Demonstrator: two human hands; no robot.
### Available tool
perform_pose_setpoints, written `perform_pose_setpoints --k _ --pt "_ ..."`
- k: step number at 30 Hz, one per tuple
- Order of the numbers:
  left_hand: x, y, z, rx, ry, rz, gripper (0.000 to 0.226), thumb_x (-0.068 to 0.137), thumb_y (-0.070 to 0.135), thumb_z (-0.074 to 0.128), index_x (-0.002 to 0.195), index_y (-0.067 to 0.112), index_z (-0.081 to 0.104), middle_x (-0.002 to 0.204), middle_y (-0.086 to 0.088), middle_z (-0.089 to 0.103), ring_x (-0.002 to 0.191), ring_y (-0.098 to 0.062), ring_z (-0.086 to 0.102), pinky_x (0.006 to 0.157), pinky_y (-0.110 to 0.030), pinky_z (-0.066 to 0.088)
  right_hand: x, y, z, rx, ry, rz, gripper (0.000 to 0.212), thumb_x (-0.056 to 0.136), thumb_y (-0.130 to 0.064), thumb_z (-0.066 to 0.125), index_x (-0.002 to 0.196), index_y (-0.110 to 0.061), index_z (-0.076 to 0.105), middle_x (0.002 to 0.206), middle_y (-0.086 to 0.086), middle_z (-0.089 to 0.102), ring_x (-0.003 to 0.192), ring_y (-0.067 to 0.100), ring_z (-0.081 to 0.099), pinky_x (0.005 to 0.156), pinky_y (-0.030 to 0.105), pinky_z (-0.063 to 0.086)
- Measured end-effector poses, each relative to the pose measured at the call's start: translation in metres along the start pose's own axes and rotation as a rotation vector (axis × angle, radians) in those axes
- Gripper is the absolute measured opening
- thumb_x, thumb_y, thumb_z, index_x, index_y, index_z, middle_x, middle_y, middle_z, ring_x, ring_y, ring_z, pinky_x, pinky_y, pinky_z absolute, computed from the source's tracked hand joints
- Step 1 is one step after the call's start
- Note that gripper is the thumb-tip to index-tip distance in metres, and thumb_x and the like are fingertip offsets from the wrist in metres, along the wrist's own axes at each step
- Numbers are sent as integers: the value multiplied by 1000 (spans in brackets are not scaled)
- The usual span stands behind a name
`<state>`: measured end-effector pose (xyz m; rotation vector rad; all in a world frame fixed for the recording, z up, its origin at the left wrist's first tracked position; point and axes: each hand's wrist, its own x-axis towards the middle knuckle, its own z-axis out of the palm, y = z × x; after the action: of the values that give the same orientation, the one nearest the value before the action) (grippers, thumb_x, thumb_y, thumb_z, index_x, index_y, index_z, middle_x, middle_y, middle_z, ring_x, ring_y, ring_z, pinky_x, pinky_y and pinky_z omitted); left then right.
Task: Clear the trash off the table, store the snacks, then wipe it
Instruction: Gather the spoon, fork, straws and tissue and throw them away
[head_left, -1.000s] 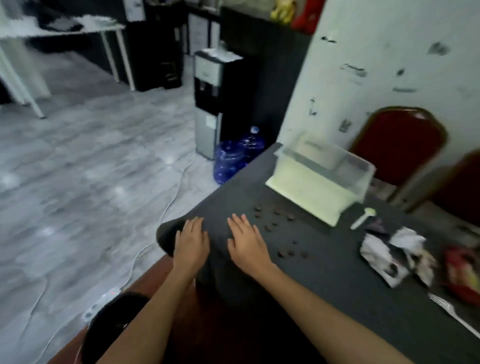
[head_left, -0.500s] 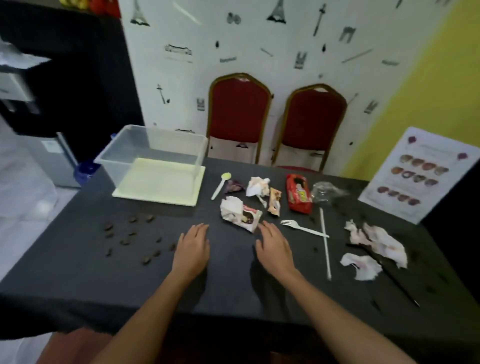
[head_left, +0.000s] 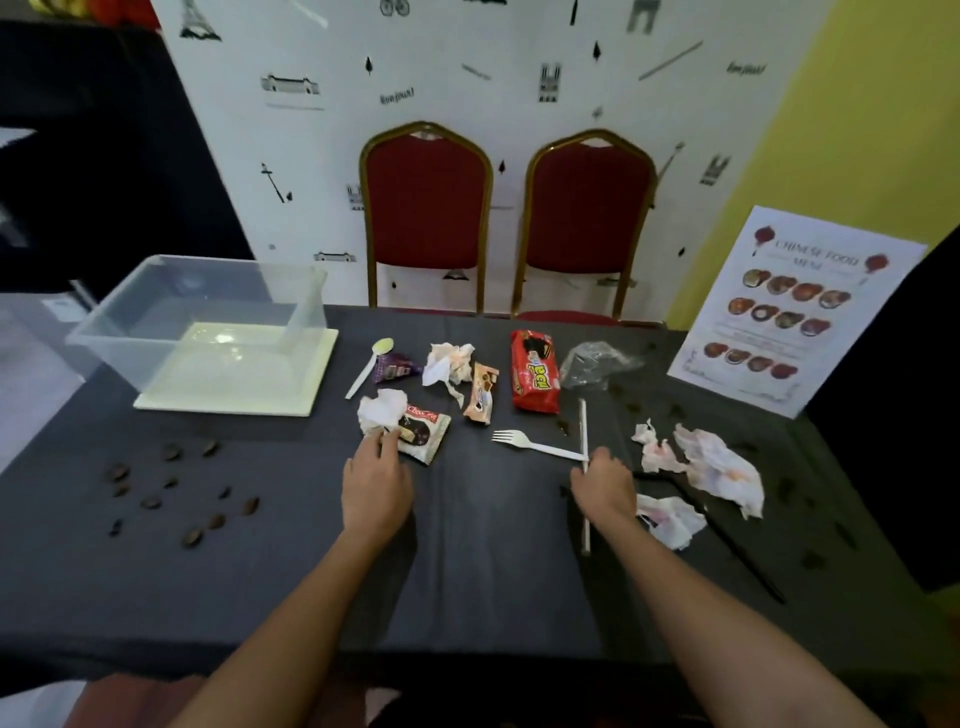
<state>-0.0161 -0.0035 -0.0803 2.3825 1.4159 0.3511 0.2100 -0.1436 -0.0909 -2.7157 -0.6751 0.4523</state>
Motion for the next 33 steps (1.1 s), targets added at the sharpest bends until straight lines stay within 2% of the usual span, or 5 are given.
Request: perform_pose_setpoints --k 10,15,22,27,33 --pt "76 -7 -2 43 -163 -161 57 93 34 50 145 29 27 156 -15 13 141 -37 20 109 -51 30 19 6 0 42 -82 189 29 89 -19 58 111 -1 59 116 20 64 107 36 61 84 35 51" --pt "91 -11 6 47 -154 -197 47 94 21 46 141 17 39 140 -20 39 123 -40 42 99 -47 38 32 12 -5 35 -89 243 29 89 -23 58 110 -3 61 112 19 65 103 36 62 80 36 51" --pt "116 -4 5 -126 6 -78 32 88 6 49 119 7 60 117 -19 57 106 -34 53 87 -41 44 45 0 -16 282 237 123 19 93 -15 48 102 1 51 99 22 61 92 37 59 76 41 49" --pt "155 20 9 -44 -35 157 29 83 11 64 112 12 65 121 -11 55 108 -29 52 89 -40 46 43 -16 -14 290 -5 -141 14 91 -15 53 94 -20 40 78 4 60 67 20 61 59 36 52" --pt "204 39 30 -187 -202 214 25 84 3 59 104 17 66 145 -11 38 132 -31 37 105 -45 37 43 -17 3 -41 -167 -167 19 90 -26 55 108 -21 49 95 6 66 85 25 64 68 31 48"
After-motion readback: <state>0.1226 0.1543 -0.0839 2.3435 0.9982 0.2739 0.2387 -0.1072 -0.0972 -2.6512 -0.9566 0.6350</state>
